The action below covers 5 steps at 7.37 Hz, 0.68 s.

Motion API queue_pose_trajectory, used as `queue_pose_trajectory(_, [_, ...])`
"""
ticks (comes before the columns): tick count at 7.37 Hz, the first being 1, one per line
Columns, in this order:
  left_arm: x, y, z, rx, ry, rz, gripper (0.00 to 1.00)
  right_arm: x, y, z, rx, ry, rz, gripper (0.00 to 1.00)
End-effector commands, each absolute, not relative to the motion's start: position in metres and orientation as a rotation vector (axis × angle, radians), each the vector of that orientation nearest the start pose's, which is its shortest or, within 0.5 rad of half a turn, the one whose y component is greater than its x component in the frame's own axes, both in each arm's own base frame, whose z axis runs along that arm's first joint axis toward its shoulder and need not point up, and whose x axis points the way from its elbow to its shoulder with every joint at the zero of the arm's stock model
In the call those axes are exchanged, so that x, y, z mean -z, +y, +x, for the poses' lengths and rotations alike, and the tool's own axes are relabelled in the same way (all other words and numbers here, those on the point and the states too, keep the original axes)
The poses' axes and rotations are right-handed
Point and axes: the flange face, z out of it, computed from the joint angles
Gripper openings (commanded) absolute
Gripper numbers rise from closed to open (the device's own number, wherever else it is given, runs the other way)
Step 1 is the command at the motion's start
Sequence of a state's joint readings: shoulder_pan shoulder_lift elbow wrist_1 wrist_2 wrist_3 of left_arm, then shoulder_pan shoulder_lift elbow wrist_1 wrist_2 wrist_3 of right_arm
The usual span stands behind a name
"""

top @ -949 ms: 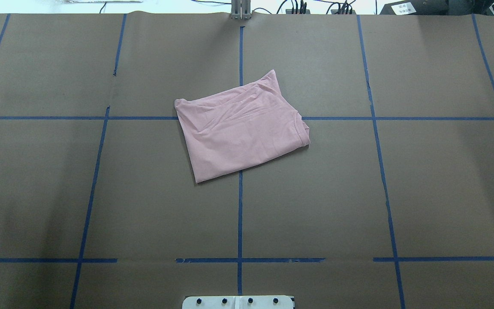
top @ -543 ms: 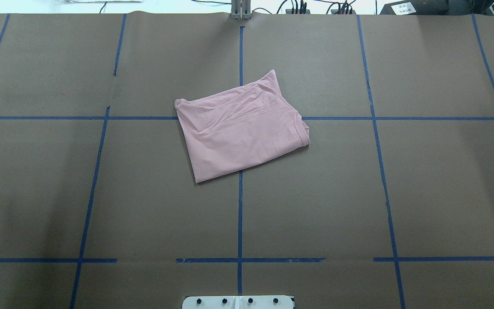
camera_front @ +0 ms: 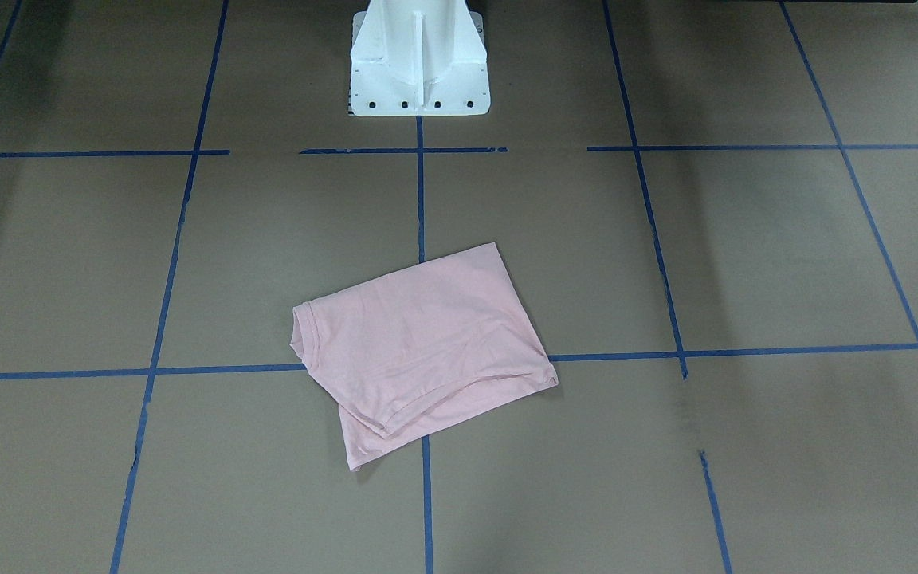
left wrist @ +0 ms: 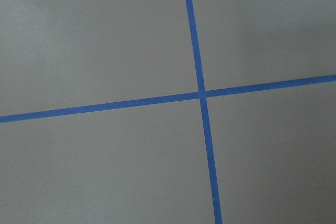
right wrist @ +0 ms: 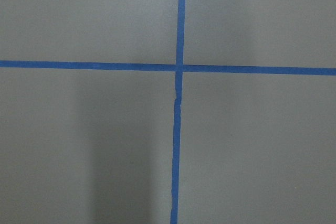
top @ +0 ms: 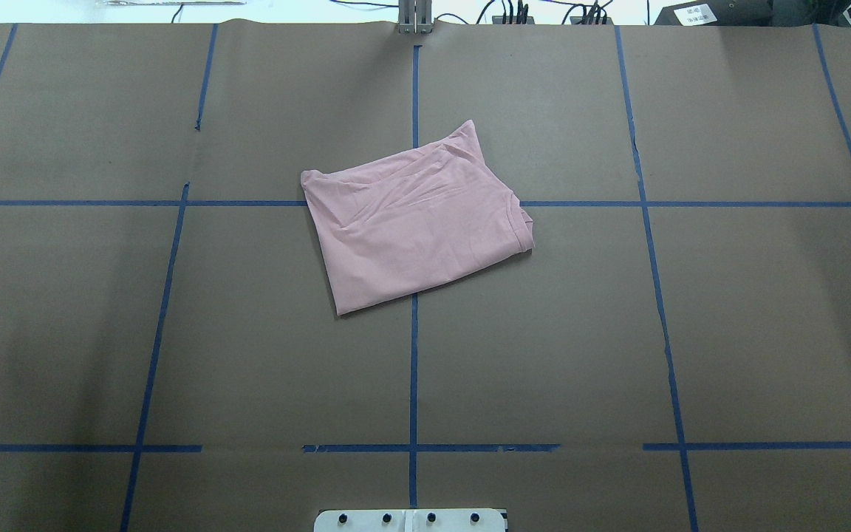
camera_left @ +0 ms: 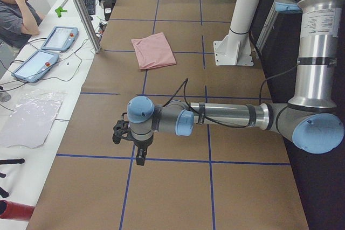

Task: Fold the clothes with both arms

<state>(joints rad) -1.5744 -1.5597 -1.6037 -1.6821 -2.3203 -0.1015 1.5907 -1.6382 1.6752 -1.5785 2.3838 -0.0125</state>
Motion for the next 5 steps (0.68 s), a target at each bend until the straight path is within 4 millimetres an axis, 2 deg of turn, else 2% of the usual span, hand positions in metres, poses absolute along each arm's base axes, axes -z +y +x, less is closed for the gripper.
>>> queue_pose_trajectory(1, [-0.6392,-0.4957,-0.0666,0.119,0.762,0.06,1.0,-0.6362,-0.4644,0.0702,0.004,-0.812,0.043,1.0])
queue_pose_trajectory(5, [-0.6344,-0.4968,-0.0665,0.114,0.764,0.07,1.0,-0.6352,-0.4645,0.07,0.005,-0.815,0.044,1.0])
